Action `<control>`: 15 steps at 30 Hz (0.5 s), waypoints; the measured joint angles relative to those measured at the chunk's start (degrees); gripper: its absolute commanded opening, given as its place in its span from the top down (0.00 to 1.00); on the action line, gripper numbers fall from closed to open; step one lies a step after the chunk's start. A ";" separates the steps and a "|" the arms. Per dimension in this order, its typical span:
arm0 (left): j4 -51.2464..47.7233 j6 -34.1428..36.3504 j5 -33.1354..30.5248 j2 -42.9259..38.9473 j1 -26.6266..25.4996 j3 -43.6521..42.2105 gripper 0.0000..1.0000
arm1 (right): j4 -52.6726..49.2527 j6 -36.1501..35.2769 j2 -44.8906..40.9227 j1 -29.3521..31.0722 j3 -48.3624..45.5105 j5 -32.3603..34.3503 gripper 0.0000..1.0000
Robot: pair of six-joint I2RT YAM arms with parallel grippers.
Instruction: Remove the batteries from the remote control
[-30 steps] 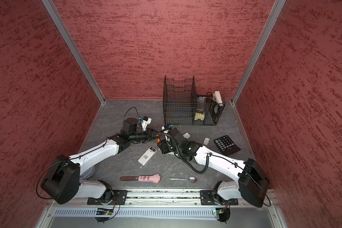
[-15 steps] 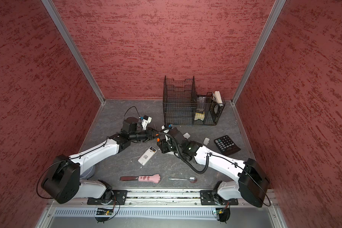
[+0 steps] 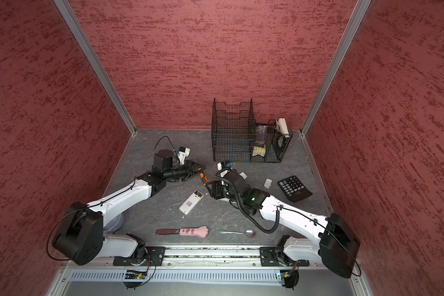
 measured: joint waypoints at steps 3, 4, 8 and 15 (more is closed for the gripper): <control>1.36 -3.08 -0.55 -0.98 0.83 0.00 1.00 | 4.79 1.77 -0.48 0.02 -2.29 1.60 0.43; 1.68 -4.00 -0.59 -1.27 0.92 0.00 1.00 | 6.27 2.16 -0.33 0.04 -2.89 1.88 0.43; 3.23 -7.65 -0.66 -1.90 1.16 0.00 1.00 | 13.42 3.39 2.12 0.50 -3.74 3.39 0.43; 3.85 -11.45 -0.66 -1.92 1.16 0.00 1.00 | 24.96 3.85 7.08 1.53 -3.63 5.03 0.43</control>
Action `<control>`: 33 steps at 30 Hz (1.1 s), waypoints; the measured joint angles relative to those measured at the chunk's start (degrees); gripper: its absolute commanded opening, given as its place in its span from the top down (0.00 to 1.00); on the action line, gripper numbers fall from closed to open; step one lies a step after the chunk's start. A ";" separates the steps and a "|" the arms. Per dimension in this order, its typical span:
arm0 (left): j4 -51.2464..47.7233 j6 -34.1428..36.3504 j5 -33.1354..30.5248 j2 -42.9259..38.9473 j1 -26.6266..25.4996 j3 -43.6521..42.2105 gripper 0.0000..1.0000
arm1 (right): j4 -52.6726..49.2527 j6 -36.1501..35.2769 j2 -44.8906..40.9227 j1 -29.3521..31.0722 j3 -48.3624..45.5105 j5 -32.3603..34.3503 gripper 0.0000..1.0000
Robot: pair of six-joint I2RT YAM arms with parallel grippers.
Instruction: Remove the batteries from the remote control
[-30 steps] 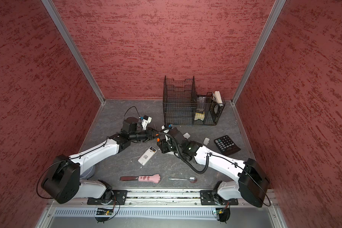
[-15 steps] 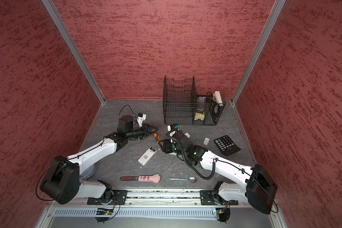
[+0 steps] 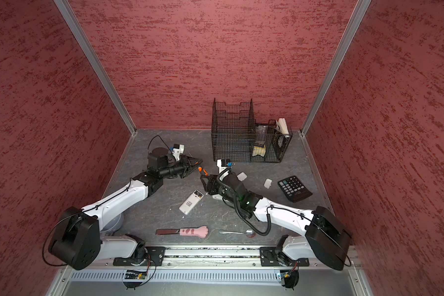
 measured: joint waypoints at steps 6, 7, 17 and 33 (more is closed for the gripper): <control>0.00 -1.33 -0.02 -0.74 -0.28 0.00 1.00 | 6.01 0.79 2.29 0.07 0.11 0.79 0.46; 0.00 -1.40 -0.02 -1.05 -0.35 0.00 1.00 | 6.73 0.85 2.67 0.11 0.15 0.96 0.48; -0.11 -1.42 -0.04 -2.03 -1.46 0.00 1.00 | 11.85 1.64 6.08 0.17 2.32 1.75 0.54; -0.07 -1.42 -1.92 -2.32 -1.88 -0.04 1.00 | 13.51 1.73 9.29 0.17 4.33 2.56 0.71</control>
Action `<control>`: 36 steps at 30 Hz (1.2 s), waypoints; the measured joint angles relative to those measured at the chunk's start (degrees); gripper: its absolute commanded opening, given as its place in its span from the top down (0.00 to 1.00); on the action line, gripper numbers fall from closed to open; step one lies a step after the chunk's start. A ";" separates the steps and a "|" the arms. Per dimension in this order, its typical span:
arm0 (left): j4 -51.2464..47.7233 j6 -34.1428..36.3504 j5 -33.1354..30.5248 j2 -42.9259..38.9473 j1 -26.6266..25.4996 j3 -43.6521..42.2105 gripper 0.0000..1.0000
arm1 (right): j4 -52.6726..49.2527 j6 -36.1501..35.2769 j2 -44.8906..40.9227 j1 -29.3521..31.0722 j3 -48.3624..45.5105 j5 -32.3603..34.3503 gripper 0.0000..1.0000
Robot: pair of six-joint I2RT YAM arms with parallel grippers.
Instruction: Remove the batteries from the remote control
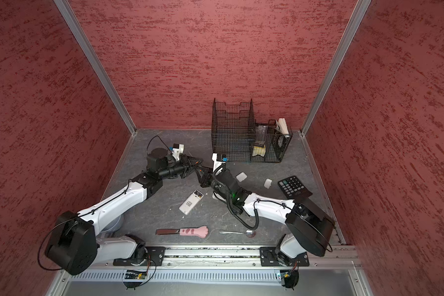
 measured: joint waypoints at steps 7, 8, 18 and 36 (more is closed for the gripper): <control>0.07 -0.02 0.04 0.00 0.00 -0.04 1.00 | 0.13 0.15 0.00 0.00 0.00 0.09 0.65; 0.13 -0.02 0.04 0.00 0.00 -0.04 1.00 | 0.11 0.11 0.00 0.00 0.00 0.13 0.65; 0.52 -0.02 0.50 0.00 -0.02 -0.07 1.00 | 1.97 0.09 -0.28 0.02 -1.14 1.44 0.64; 1.18 -0.24 1.03 -0.02 -0.02 -0.31 1.00 | 3.41 -0.11 -2.14 0.04 -2.51 2.71 0.71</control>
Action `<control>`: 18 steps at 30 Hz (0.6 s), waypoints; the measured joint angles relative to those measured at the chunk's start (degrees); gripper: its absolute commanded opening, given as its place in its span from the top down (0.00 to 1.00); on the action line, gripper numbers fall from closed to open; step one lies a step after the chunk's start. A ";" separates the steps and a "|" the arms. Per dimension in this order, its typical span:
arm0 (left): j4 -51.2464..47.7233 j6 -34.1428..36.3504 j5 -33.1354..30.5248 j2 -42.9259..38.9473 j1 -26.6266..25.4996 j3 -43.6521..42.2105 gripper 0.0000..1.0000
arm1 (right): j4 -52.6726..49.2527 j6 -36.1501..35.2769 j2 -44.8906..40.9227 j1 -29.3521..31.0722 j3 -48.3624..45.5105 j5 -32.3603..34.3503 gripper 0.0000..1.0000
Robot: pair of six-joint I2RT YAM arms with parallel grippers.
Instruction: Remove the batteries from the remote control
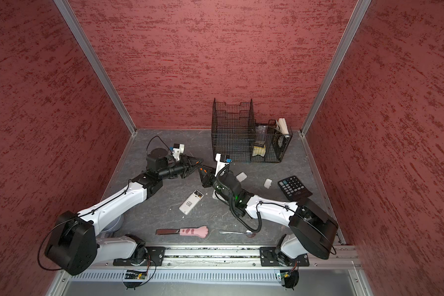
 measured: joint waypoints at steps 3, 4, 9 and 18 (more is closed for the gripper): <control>0.02 0.00 0.00 0.00 0.00 0.00 1.00 | 0.02 0.00 0.04 0.00 0.00 -0.02 0.71; 0.02 0.00 -0.02 0.00 0.00 0.00 1.00 | 0.15 0.02 0.15 0.00 0.00 0.00 0.71; -0.04 0.00 -0.42 0.00 0.00 -0.09 1.00 | 0.92 0.00 0.70 0.00 0.00 0.07 0.87; 0.17 -0.24 -0.50 0.00 0.02 -0.59 0.98 | 0.63 -0.02 0.76 0.02 0.00 0.09 1.00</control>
